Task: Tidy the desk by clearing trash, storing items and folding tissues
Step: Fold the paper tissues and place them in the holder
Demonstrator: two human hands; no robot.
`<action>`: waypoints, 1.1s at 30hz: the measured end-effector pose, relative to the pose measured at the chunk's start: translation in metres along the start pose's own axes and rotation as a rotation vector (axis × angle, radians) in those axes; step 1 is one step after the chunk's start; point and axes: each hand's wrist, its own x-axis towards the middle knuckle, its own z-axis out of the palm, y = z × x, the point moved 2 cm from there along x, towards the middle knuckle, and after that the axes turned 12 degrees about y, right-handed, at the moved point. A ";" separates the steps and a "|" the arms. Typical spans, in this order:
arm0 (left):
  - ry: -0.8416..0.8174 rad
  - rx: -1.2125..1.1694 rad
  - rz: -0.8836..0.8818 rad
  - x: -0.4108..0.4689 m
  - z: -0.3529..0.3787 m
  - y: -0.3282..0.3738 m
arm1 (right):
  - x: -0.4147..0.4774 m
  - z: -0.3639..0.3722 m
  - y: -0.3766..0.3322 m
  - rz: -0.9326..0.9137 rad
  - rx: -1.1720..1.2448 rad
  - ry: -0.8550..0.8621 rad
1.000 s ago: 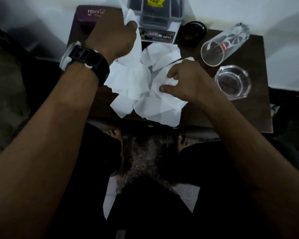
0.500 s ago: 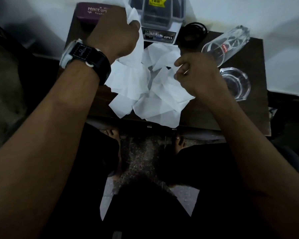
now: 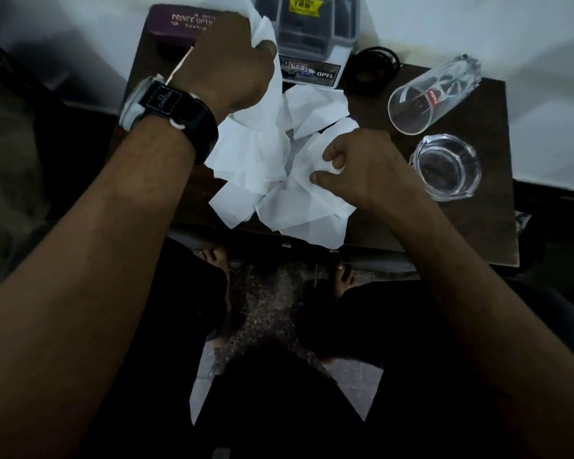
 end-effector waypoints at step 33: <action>-0.175 -0.259 -0.175 -0.017 0.011 0.023 | 0.015 -0.049 0.013 0.512 0.852 0.217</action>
